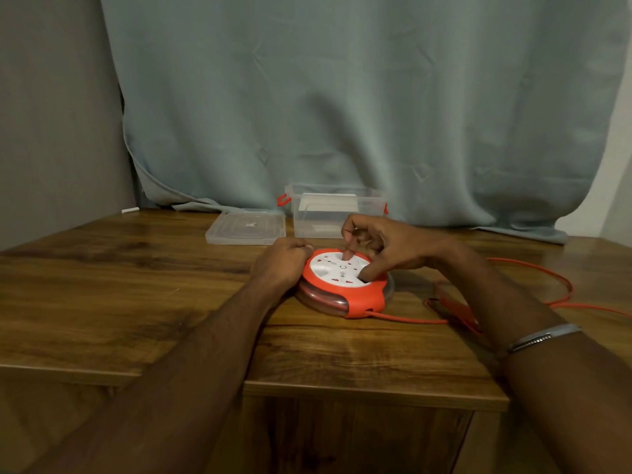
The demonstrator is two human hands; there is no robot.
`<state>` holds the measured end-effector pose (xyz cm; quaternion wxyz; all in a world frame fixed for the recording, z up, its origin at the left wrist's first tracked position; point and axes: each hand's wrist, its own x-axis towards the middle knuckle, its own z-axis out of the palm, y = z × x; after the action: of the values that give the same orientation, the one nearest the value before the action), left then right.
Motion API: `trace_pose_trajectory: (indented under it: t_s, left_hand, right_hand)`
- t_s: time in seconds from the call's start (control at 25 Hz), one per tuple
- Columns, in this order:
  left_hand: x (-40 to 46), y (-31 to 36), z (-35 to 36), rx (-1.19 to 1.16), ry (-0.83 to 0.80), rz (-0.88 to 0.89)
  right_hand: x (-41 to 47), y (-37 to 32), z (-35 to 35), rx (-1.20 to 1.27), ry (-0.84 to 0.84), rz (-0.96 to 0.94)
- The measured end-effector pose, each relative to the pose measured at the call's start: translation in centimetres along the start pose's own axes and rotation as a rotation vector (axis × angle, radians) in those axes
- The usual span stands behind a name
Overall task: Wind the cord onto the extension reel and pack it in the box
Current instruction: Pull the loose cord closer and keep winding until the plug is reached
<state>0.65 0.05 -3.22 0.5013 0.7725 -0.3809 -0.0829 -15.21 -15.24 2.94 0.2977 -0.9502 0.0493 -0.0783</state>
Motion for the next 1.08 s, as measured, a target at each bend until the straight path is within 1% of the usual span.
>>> trace_pose_trajectory:
  t_s: [0.16,0.28,0.68,0.84,0.96,1.08]
  left_hand:
    - [0.0,0.0,-0.1,0.017,0.009,-0.002]
    - [0.0,0.0,0.1,0.023,0.006,-0.005]
    - [0.0,0.1,0.1,0.034,0.006,-0.002]
    - [-0.1,0.1,-0.1,0.041,0.001,0.032]
    - [0.0,-0.1,-0.1,0.028,-0.009,0.036]
    - [0.1,-0.1,-0.1,0.019,0.001,0.032]
  right_hand:
    - [0.1,-0.1,0.6,-0.054,0.060,0.020]
    - [0.3,-0.2,1.1,-0.065,0.063,0.015]
    - [0.6,-1.4,1.8,-0.286,0.135,0.047]
    - [1.3,-1.8,2.9,-0.387,0.209,0.050]
    - [1.4,-2.1,3.2,-0.338,0.209,-0.006]
    - [0.5,-2.0,1.8,-0.194,0.188,-0.072]
